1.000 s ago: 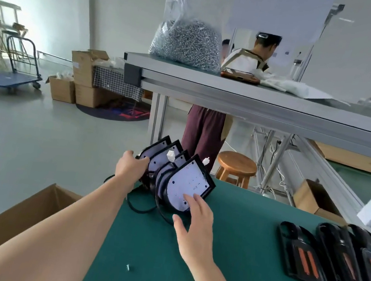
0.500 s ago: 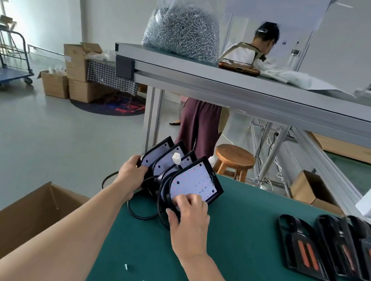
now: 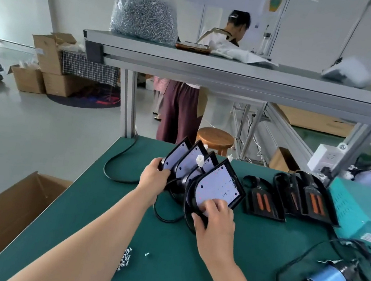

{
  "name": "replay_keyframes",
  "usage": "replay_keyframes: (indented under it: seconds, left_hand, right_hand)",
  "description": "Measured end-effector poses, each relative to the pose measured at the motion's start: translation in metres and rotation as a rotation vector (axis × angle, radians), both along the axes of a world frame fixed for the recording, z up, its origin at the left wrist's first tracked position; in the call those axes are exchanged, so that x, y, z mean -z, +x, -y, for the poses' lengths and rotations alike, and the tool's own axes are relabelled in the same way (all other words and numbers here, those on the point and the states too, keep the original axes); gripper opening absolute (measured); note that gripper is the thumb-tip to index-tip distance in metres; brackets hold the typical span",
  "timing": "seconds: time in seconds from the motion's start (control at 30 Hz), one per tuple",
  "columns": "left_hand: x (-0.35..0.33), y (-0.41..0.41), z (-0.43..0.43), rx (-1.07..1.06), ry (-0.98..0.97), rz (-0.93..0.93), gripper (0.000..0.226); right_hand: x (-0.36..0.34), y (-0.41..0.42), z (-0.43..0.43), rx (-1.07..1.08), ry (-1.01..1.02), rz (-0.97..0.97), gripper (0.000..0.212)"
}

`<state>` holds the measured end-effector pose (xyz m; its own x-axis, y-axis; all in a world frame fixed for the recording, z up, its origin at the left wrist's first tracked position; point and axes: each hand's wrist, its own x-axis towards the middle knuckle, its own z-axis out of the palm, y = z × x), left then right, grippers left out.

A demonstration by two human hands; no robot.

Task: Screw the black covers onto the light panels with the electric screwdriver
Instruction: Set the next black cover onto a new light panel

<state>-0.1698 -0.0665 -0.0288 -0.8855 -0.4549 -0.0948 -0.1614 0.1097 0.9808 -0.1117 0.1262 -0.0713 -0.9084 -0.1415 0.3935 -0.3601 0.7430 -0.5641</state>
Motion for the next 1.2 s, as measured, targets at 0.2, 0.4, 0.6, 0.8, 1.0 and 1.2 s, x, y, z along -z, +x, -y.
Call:
replay_keyframes:
  seconds: [0.2,0.4,0.6,0.8,1.0,1.2]
  left_hand:
    - [-0.008,0.043,0.011,0.006,-0.533,0.129,0.06]
    - [0.023,0.145,0.024,-0.106,-0.865,0.142,0.06]
    - [0.039,0.205,0.02,0.003,-1.0,0.327,0.096]
    - [0.043,0.192,-0.007,0.288,-1.075,0.16,0.074]
    - [0.047,0.17,-0.034,0.426,-1.096,0.056,0.049]
    - [0.048,0.168,-0.037,0.404,-1.112,0.064,0.05]
  right_hand:
    - [0.001,0.005,-0.008,0.011,-0.165,-0.054,0.012]
    - [-0.001,0.01,-0.011,0.03,-0.258,-0.201,0.015]
    - [-0.004,0.017,-0.022,0.102,-0.337,-0.24,0.014]
    - [-0.018,0.039,-0.04,0.095,-0.438,-0.254,0.015]
    - [-0.031,0.075,-0.07,0.064,-0.359,-0.245,0.017]
    - [-0.018,0.115,-0.085,-0.045,-0.128,-0.203,0.023]
